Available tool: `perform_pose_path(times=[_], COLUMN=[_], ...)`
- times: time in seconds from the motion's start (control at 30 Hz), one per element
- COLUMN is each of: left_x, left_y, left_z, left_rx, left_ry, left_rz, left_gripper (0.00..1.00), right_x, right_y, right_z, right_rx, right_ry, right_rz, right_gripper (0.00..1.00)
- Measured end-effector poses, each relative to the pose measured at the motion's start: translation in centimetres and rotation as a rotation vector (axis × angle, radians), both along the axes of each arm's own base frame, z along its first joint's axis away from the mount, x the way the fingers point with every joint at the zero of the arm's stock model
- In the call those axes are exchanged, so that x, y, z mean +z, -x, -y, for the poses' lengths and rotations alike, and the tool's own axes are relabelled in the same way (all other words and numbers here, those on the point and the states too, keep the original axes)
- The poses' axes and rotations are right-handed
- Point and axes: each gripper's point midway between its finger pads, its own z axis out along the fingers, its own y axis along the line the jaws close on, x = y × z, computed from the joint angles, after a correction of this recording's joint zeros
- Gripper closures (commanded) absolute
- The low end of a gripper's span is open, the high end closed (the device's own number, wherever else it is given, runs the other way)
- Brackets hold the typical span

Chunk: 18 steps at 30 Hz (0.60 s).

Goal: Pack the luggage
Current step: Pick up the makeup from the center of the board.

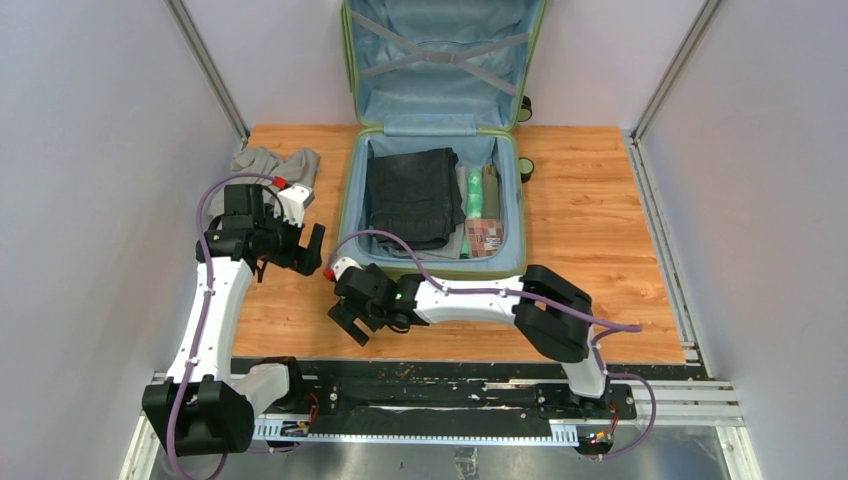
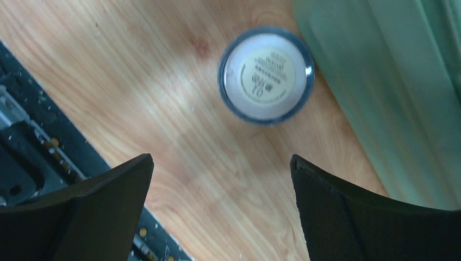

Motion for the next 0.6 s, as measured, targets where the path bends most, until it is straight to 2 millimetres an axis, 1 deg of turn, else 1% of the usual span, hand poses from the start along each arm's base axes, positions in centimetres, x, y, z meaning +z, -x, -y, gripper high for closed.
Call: perform_pose_path(times=[0.17, 0.3, 0.4, 0.5, 0.6], left_x=[0.0, -0.1, -0.1, -0.1, -0.1], left_y=[0.0, 0.0, 0.0, 0.0, 0.0], left_z=[-0.3, -0.4, -0.5, -0.6, -1.1], left_rx=[0.002, 0.004, 0.007, 0.009, 0.021], left_ry=[-0.014, -0.018, -0.020, -0.022, -0.042], left_rz=[0.001, -0.001, -0.001, -0.001, 0.001], left_gripper=[0.00, 0.00, 0.00, 0.00, 0.00], right_x=[-0.9, -1.0, -1.2, -1.2, -1.6], right_y=[-1.6, -3.3, -3.7, -4.0, -4.4], right_z=[-1.6, -2.2, -2.4, -3.1, -3.8], right_rx=[-0.009, -0.043, -0.053, -0.056, -0.060], right_ry=[-0.004, -0.011, -0.008, -0.017, -0.022], right_rz=[0.029, 0.057, 0.068, 0.074, 0.079], right_gripper=[0.00, 0.00, 0.01, 0.05, 0.08])
